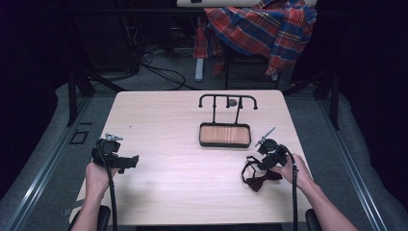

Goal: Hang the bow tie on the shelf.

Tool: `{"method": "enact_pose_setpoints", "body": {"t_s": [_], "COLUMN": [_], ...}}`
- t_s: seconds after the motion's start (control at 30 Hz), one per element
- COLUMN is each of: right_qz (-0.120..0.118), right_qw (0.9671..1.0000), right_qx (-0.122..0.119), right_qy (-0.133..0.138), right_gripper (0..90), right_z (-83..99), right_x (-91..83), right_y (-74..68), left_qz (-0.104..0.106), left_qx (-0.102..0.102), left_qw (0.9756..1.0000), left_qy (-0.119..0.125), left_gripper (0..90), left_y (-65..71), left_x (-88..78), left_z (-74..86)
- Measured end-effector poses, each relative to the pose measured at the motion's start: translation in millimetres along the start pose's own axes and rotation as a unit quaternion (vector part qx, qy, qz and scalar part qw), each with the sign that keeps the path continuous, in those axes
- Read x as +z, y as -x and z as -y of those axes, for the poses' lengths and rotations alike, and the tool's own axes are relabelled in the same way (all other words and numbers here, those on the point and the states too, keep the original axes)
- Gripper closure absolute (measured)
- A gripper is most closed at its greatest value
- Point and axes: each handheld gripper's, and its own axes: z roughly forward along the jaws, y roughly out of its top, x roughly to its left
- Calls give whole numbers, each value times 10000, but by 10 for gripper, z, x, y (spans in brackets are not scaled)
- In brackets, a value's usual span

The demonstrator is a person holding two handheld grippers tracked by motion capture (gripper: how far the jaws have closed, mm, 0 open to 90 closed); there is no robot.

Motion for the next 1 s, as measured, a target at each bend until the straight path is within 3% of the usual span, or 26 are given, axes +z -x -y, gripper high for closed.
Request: {"method": "enact_pose_setpoints", "body": {"t_s": [0.07, 0.1, 0.3, 0.43, 0.63, 0.67, 0.77, 0.93, 1.0], "right_qz": [102, 126, 247, 226, 341, 383, 481, 636, 740], "right_qw": [9999, 9998, 9993, 9994, 9990, 9990, 9987, 9979, 9966], "right_qx": [85, -17, -42, 35, 33, 107, 12, 23, 82], "right_qy": [24, -145, -283, -245, -281, -178, -194, 89, 353], "right_gripper": [686, 694, 761, 843, 883, 885, 887, 889, 889], "right_z": [10, -1, 0, 15, 16, 24, 13, 5, 17], "right_x": [25, 10, 19, 33, 14, 21, -34, -158, -216], "right_y": [-5, 12, 18, 21, 24, 9, 8, -26, -58], "left_qz": [-4, -5, -10, -24, -35, -36, -47, -78, -98], "left_qx": [10, 9, 2, 16, 2, 0, 15, 21, 30], "left_qw": [10000, 10000, 10000, 10000, 10000, 10000, 10000, 10000, 9999], "left_qy": [2, 3, -6, -3, -6, -3, -4, 24, 32], "left_gripper": [3, 3, 3, 3, 3, 3, 3, 3, 3], "left_y": [3, 3, -2, -6, -7, -7, -6, -4, -6], "left_x": [1, 1, -1, -4, -5, -5, -8, -18, -22], "left_z": [-1, 0, 3, 3, 5, 5, 5, 6, 6]}}
